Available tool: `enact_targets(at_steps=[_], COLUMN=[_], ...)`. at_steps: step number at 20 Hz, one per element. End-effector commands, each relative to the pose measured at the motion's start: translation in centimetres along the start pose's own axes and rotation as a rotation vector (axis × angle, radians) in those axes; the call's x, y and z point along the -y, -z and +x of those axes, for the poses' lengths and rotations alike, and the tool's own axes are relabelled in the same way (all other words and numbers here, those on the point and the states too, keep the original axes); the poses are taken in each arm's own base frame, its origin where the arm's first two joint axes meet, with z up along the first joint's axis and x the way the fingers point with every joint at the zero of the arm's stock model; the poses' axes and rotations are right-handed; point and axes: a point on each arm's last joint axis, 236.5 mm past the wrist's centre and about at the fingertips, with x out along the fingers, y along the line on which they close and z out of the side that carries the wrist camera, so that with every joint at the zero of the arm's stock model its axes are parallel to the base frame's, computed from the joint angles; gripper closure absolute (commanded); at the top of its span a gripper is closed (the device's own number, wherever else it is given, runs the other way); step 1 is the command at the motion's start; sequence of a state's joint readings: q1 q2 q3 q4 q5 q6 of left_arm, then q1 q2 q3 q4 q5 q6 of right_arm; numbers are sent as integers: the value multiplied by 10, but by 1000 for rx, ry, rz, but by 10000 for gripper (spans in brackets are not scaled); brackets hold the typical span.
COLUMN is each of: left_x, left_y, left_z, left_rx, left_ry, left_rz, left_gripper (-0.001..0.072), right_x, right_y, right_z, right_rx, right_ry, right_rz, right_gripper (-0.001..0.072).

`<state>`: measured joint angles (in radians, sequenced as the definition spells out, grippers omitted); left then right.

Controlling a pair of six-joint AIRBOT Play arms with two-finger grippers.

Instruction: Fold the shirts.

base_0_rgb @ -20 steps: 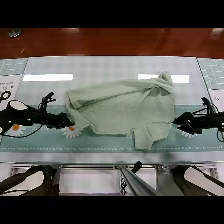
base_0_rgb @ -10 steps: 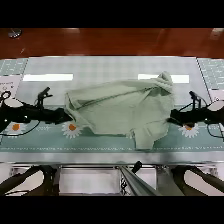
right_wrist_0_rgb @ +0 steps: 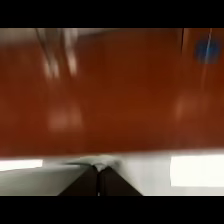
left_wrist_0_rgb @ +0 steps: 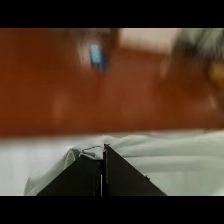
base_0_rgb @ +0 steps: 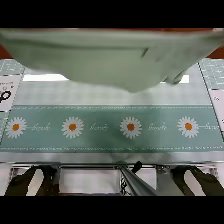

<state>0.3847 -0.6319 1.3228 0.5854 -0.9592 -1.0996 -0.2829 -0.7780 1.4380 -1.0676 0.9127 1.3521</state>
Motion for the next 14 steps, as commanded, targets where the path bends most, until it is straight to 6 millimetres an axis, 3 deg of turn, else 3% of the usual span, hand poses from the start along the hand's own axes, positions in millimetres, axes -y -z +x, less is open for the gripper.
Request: enact_targets(at_steps=[1, 3, 6, 11, 14], left_x=[109, 146, 143, 89, 61], left_y=[-149, -167, -166, -122, -74], left_z=[-118, -154, -182, -180, -162], left_rx=[504, 544, 496, 242, 12], left_ry=[-3, -34, -194, -410, -427], left_rz=[245, 389, 395, 393, 286], left_gripper=[682, 682, 682, 682, 682], right_x=[-60, -76, -73, -60, -43], right_y=[-132, -167, -179, -157, -110], right_z=[-123, -172, -209, -203, -169], right_rx=[394, 519, 555, 438, 198], right_ry=[-25, -2, 83, 138, 151], right_rz=[-134, -203, -223, -227, -207], right_gripper=[683, 683, 683, 683, 683])
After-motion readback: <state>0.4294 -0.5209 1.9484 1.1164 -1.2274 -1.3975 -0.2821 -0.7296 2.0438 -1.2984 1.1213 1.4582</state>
